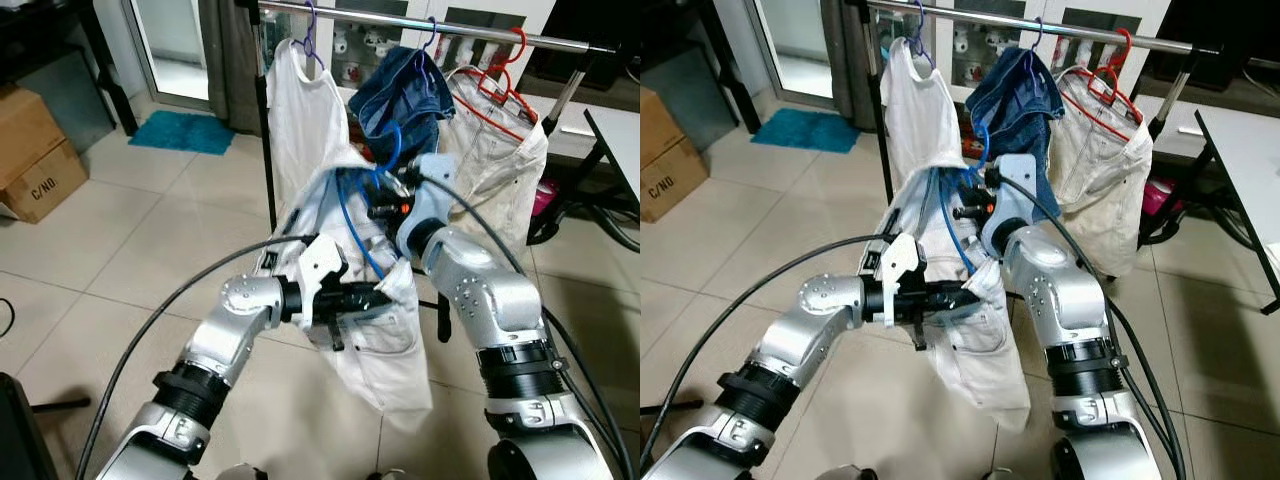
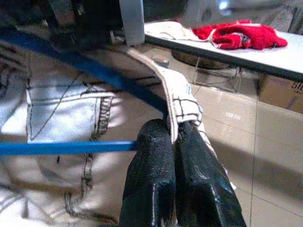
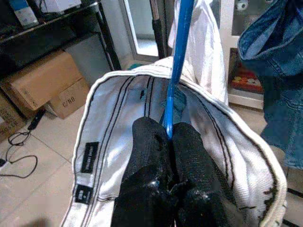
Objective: Hang hanger
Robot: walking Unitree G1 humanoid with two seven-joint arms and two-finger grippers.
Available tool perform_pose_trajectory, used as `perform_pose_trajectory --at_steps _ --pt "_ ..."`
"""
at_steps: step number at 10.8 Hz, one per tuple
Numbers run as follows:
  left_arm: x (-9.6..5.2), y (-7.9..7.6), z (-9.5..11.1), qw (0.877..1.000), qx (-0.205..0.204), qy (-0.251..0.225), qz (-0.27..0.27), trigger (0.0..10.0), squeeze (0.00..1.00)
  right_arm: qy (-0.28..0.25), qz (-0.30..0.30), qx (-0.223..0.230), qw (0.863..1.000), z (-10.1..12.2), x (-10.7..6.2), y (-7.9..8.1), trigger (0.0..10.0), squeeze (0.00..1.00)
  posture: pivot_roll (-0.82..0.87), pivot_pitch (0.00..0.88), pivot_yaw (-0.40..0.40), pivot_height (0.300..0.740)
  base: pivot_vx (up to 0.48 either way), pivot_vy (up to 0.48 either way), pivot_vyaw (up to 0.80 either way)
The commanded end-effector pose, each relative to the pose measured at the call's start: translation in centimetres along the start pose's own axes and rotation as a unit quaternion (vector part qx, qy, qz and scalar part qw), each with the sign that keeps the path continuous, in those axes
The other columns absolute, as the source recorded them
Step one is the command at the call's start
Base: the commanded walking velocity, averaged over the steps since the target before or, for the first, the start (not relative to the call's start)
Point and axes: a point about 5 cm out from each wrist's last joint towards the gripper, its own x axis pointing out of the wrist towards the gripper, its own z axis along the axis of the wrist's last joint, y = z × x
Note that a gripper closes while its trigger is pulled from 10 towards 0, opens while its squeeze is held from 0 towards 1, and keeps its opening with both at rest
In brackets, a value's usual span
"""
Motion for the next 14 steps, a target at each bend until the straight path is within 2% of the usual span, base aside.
perform_pose_trajectory --at_steps 1,4,5,8,9,10,11,12,13,14 --pt "-0.4 0.3 1.8 0.999 0.021 -0.035 0.01 0.0 0.0 -0.014 0.001 -0.013 1.0 0.5 0.1 0.1 10.0 0.0 -0.09 0.021 0.01 0.74 0.0 0.0 0.0" --pt "-2.3 1.6 3.6 0.997 0.05 -0.042 0.043 0.0 0.0 -0.001 0.005 -0.022 1.0 -0.3 0.0 -0.2 10.0 0.0 -0.08 0.025 0.002 0.74 0.0 0.0 0.0" --pt "-3.4 2.0 4.4 0.996 0.064 -0.042 0.05 0.0 0.0 0.001 0.002 -0.024 1.0 -0.4 0.0 -0.5 10.0 0.0 -0.09 0.025 0.003 0.74 0.0 0.0 0.0" --pt "-5.5 1.1 6.1 0.993 0.111 -0.019 0.027 0.0 0.0 0.001 -0.018 -0.028 0.999 -0.2 -0.3 -1.9 10.0 0.0 -0.08 0.023 0.007 0.74 0.0 0.0 0.0" --pt "-6.1 0.7 6.0 0.993 0.116 0.003 0.027 0.0 0.0 -0.004 -0.027 -0.029 0.999 0.1 -0.4 -2.5 10.0 0.0 -0.08 0.023 0.008 0.74 0.0 0.0 0.0" --pt "-7.3 1.5 4.0 0.989 0.106 0.05 0.089 0.0 0.0 -0.017 -0.03 -0.028 0.999 1.0 -0.4 -3.0 10.0 0.0 -0.08 0.017 0.011 0.74 0.0 0.0 0.0" --pt "-8.1 2.3 2.7 0.982 0.1 0.075 0.142 0.0 0.0 -0.024 -0.029 -0.029 0.999 1.5 -0.4 -3.1 10.0 0.0 -0.08 0.014 0.01 0.74 0.0 0.0 0.0" --pt "-9.1 3.4 1.6 0.969 0.085 0.079 0.218 0.0 0.0 -0.032 -0.024 -0.032 0.999 1.9 -0.4 -3.1 10.0 0.0 -0.08 0.01 0.01 0.74 0.0 0.0 0.0" --pt "-10.2 4.6 0.9 0.949 0.052 0.056 0.304 0.0 0.0 -0.033 -0.018 -0.035 0.999 2.1 -0.4 -3.0 10.0 0.0 -0.08 0.005 0.011 0.74 0.0 0.0 0.0" --pt "-10.8 5.3 0.0 0.934 0.02 0.042 0.354 0.0 0.0 -0.029 -0.015 -0.037 0.999 1.8 -0.5 -3.0 10.0 0.0 -0.08 0.0 0.012 0.74 0.0 0.0 0.0"
